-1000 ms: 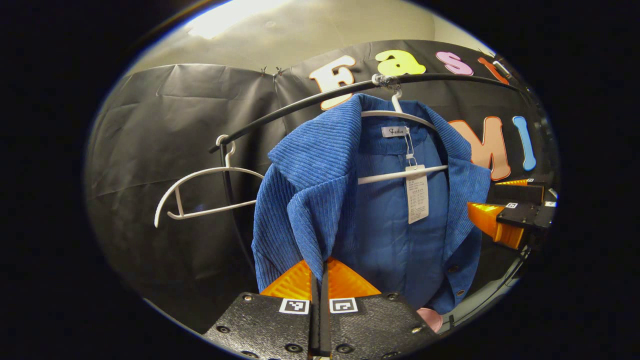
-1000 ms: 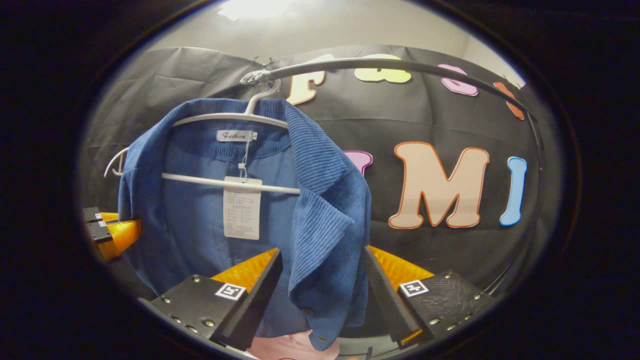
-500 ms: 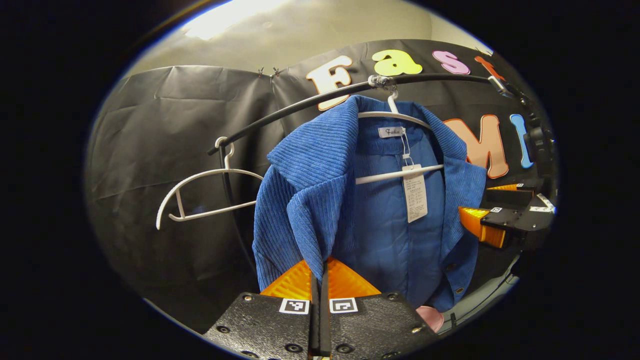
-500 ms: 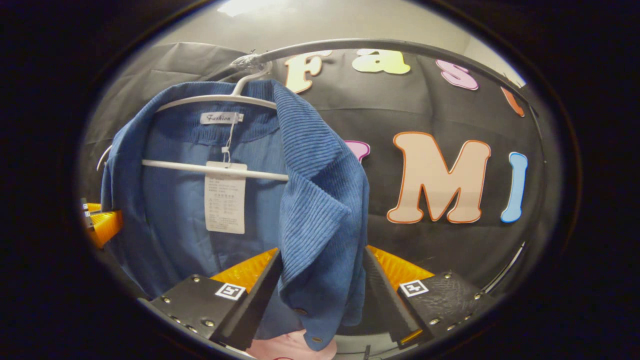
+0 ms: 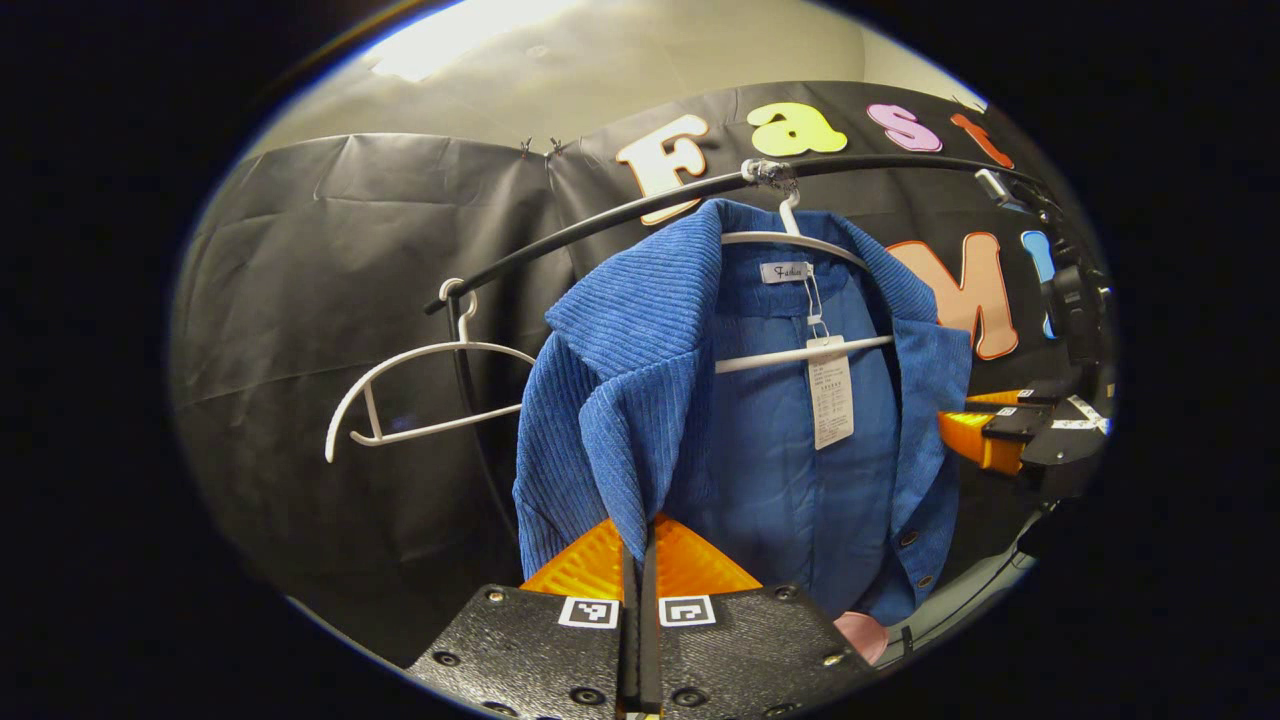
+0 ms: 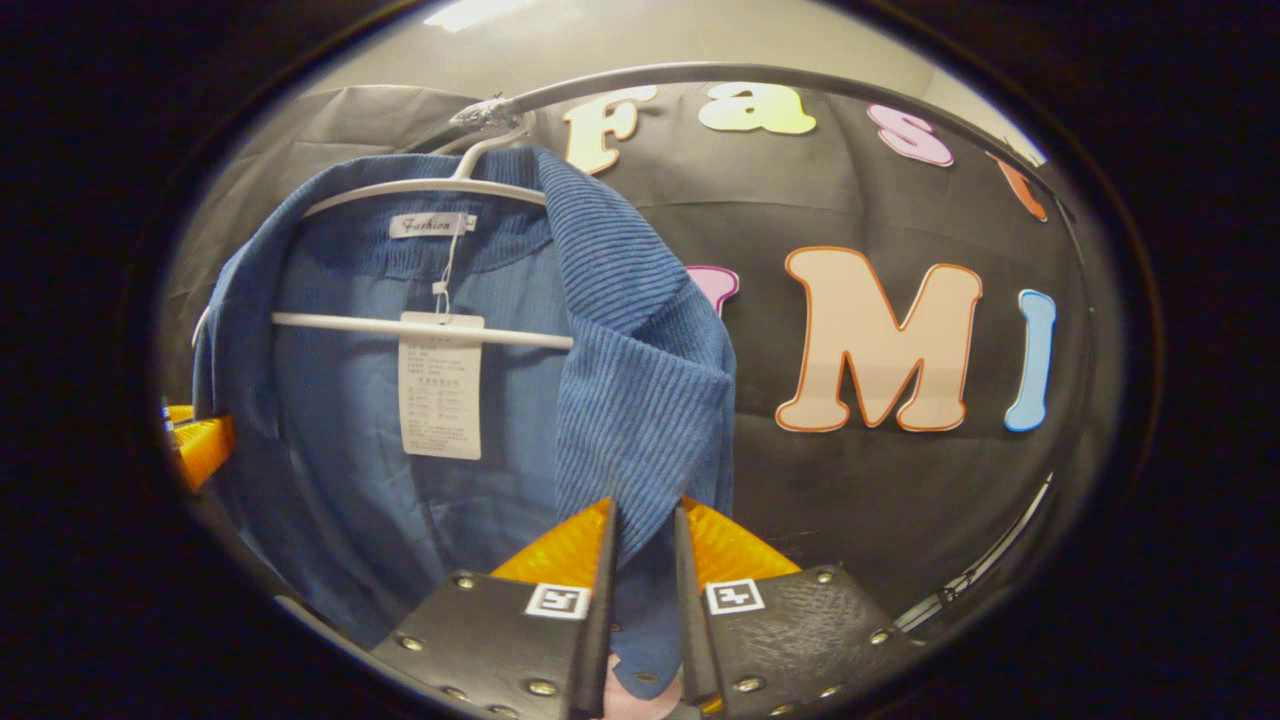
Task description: Grasp the clothes on the hanger with both hands and then place them into the laundry hamper below.
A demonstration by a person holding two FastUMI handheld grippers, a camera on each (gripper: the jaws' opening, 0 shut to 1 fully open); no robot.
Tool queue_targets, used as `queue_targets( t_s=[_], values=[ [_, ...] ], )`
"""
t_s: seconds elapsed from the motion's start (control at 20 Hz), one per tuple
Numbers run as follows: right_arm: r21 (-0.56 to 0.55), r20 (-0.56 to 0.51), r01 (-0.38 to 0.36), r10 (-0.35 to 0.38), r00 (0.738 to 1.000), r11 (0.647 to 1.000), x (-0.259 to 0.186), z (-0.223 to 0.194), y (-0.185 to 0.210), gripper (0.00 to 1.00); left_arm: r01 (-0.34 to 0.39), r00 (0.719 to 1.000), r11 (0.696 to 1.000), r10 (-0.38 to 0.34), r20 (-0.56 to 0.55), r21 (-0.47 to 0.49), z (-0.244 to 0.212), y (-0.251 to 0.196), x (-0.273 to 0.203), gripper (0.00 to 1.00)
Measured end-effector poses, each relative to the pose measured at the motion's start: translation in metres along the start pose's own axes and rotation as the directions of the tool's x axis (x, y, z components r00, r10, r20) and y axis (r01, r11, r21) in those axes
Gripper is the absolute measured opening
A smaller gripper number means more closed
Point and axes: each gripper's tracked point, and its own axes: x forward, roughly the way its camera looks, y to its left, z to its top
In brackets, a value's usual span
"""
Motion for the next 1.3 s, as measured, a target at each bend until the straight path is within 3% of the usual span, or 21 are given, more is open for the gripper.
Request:
queue_targets(
  t_s=[0.05,0.3,1.0,1.2,1.3],
  values=[
    [-0.001,0.004,0.005,-0.005,1.000,1.000,0.004,-0.001,-0.002,0.01,-0.001,1.000,1.000,0.001,0.005,-0.001,0.002,0.001,-0.002,0.02],
    [0.000,0.001,0.013,-0.013,1.000,1.000,-0.002,0.001,-0.007,0.04,-0.009,1.000,1.000,0.009,0.011,0.001,0.006,0.007,-0.009,0.00],
    [0.060,-0.026,-0.084,0.086,0.996,0.995,-0.004,-0.020,0.007,0.02,-0.044,0.999,0.999,0.044,0.016,0.005,0.006,0.005,-0.015,0.00],
    [0.121,-0.012,-0.156,0.159,0.987,0.980,-0.003,-0.013,0.021,0.04,-0.053,0.998,0.998,0.054,0.016,-0.013,0.007,0.010,-0.015,0.02],
    [0.123,-0.013,-0.154,0.157,0.988,0.980,0.004,-0.013,0.021,0.29,-0.061,0.998,0.998,0.061,0.016,-0.022,0.009,0.012,-0.014,0.02]
  ],
)
